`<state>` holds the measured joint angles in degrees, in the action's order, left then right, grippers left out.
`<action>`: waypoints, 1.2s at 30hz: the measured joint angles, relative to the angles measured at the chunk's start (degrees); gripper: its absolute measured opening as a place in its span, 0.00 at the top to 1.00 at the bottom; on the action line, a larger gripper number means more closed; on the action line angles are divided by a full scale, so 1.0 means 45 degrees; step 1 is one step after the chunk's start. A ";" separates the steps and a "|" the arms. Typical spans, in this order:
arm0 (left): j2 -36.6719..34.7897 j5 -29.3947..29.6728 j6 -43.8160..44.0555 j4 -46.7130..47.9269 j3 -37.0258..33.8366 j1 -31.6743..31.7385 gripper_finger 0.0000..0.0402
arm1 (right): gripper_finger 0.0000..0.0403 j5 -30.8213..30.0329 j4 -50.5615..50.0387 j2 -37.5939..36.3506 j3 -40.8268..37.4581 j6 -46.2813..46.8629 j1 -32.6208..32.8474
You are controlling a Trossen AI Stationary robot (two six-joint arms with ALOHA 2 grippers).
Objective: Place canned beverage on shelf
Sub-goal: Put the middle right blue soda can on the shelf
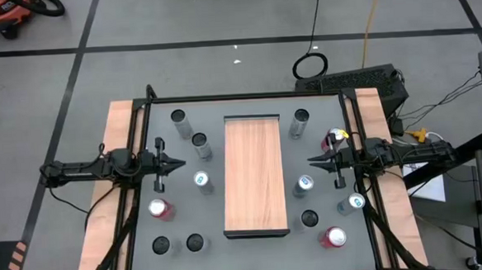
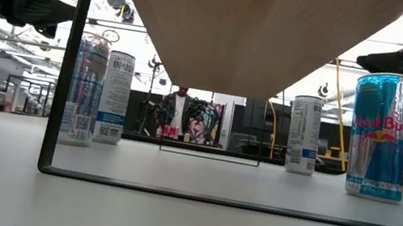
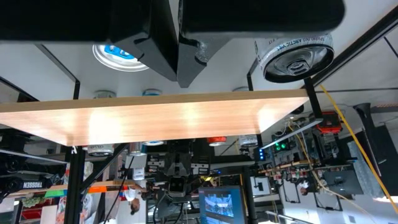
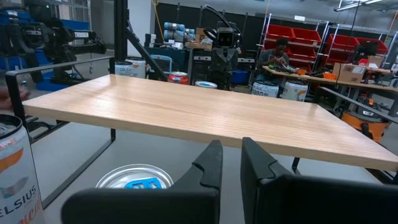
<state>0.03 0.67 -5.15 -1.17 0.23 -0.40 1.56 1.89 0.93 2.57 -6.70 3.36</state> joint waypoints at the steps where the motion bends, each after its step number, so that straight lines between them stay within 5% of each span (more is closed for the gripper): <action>1: -0.0003 0.0004 -0.0005 0.0000 0.0001 0.0000 0.97 | 1.00 0.0000 0.0004 -0.0001 0.0000 0.0000 -0.0001; 36: -0.0003 0.0000 0.0049 0.0000 0.0000 0.0005 0.97 | 1.00 0.0338 -0.0113 0.0005 0.0073 0.0886 0.0018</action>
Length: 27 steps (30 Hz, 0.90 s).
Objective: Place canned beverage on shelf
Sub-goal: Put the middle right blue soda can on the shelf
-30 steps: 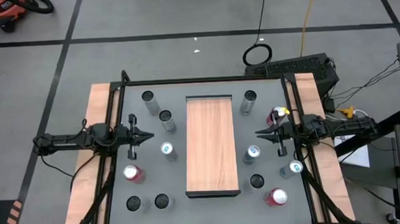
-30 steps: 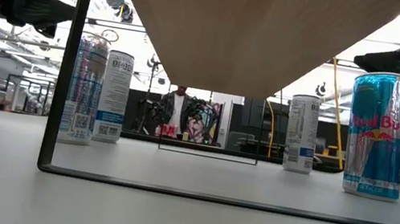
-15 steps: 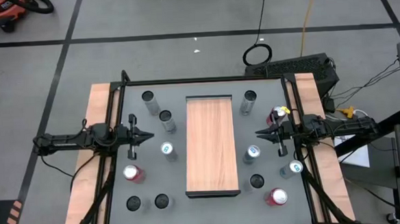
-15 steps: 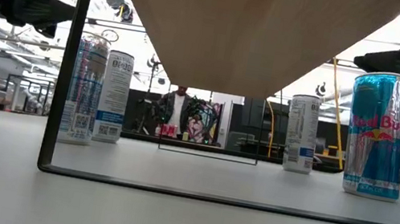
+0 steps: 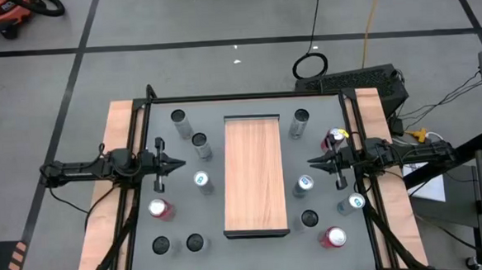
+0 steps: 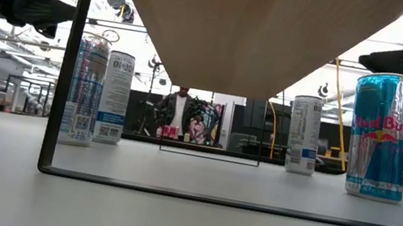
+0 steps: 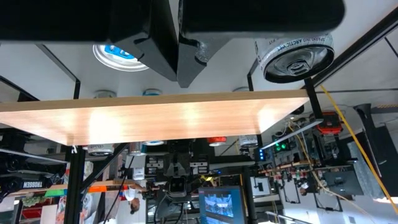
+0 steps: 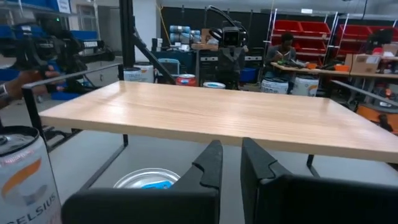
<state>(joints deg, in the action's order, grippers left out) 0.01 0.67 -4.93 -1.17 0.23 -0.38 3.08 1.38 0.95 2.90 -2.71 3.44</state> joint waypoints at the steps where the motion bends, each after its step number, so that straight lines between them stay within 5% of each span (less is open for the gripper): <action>1: 0.0004 0.0000 0.0000 0.0000 0.0000 -0.0004 0.97 | 1.00 -0.0008 0.0001 0.0000 0.0000 -0.0041 0.0000; 27: 0.0002 0.0005 0.0000 -0.0035 0.0000 0.0000 0.97 | 1.00 -0.0673 0.0420 0.1409 0.0000 0.0162 0.0000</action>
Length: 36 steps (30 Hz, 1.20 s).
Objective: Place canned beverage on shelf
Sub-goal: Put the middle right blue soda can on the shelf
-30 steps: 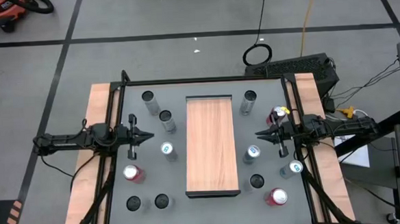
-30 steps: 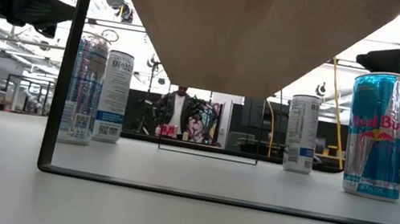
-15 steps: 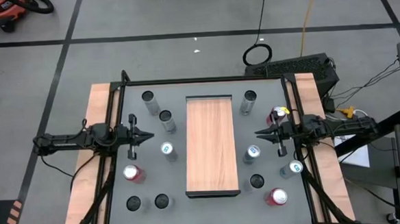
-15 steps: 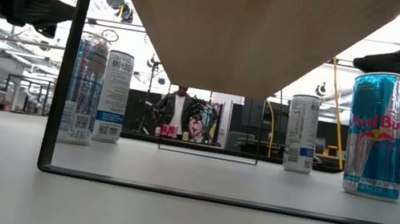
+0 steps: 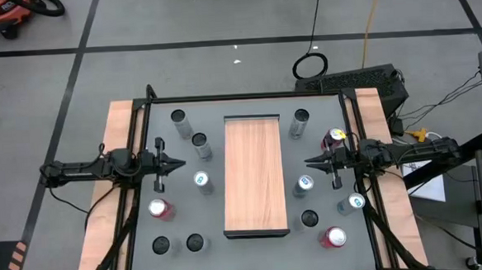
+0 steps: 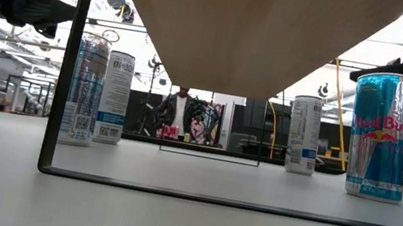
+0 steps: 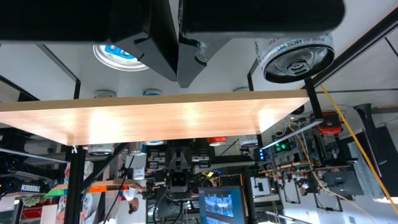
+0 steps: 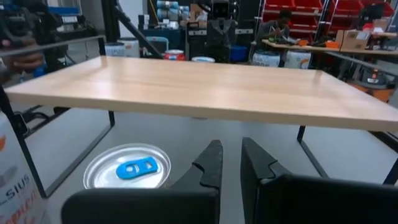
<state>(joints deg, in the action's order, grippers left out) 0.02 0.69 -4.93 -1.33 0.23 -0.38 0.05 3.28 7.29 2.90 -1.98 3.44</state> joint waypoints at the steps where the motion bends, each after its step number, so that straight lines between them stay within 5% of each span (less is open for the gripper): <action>1: 0.0003 0.0000 0.0000 -0.0012 0.0003 -0.0005 0.97 | 1.00 0.0000 0.0027 0.0000 0.0000 0.0110 0.0000; 7: -0.0002 0.0000 -0.0029 -0.0024 0.0005 -0.0003 0.97 | 1.00 0.0005 -0.0043 0.0000 0.0000 0.0160 0.0000; 20: 0.0006 -0.0019 -0.0156 -0.0199 0.0042 -0.0002 0.97 | 1.00 0.0039 0.0007 0.0010 0.0000 -0.3599 0.0005; 36: 0.0042 0.0097 -0.3173 0.0130 0.0141 0.0000 0.97 | 1.00 0.0690 -0.0303 0.0058 0.0000 -0.5867 0.0010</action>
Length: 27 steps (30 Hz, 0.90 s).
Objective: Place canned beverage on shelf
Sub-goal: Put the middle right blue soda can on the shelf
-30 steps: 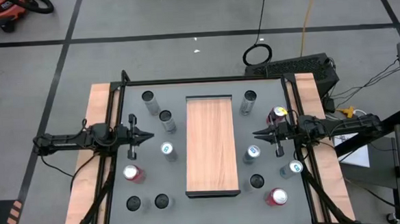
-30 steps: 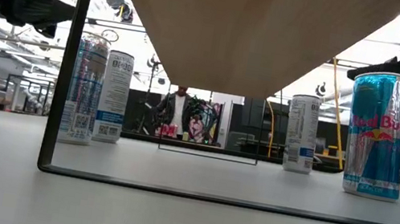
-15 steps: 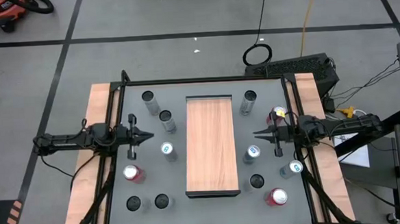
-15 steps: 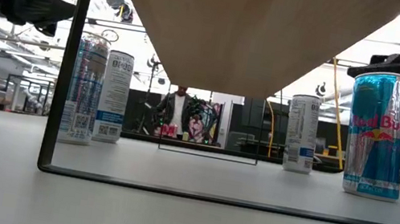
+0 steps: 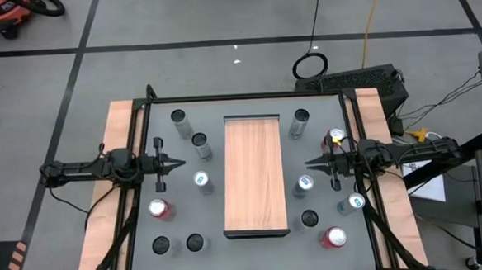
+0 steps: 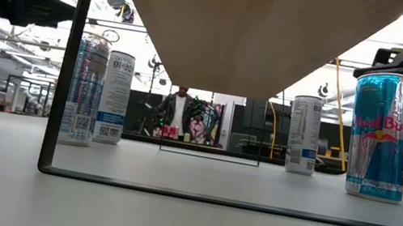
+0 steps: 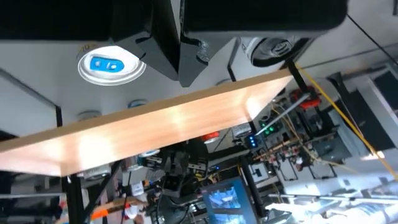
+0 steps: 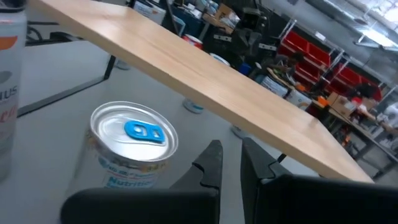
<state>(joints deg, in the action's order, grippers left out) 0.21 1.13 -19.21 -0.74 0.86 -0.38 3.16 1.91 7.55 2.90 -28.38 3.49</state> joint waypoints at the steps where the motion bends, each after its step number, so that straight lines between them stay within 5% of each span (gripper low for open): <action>1: 0.0021 0.0000 -0.0149 -0.0005 0.0000 0.0000 0.97 | 1.00 0.0009 0.0000 0.0005 0.0000 -0.0014 0.0000; 12: 0.0147 0.0229 -0.1152 -0.0272 0.0016 -0.0002 1.00 | 1.00 0.0005 0.0027 0.0005 0.0000 0.0200 0.0000; 27: 0.0211 0.0649 0.0399 -0.0670 0.0349 -0.0005 1.00 | 1.00 -0.0402 0.0589 0.0058 0.0000 0.1535 0.0000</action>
<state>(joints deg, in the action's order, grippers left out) 1.16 4.05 -17.41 -3.76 2.44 -0.40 1.35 4.56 7.81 2.90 -21.48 3.49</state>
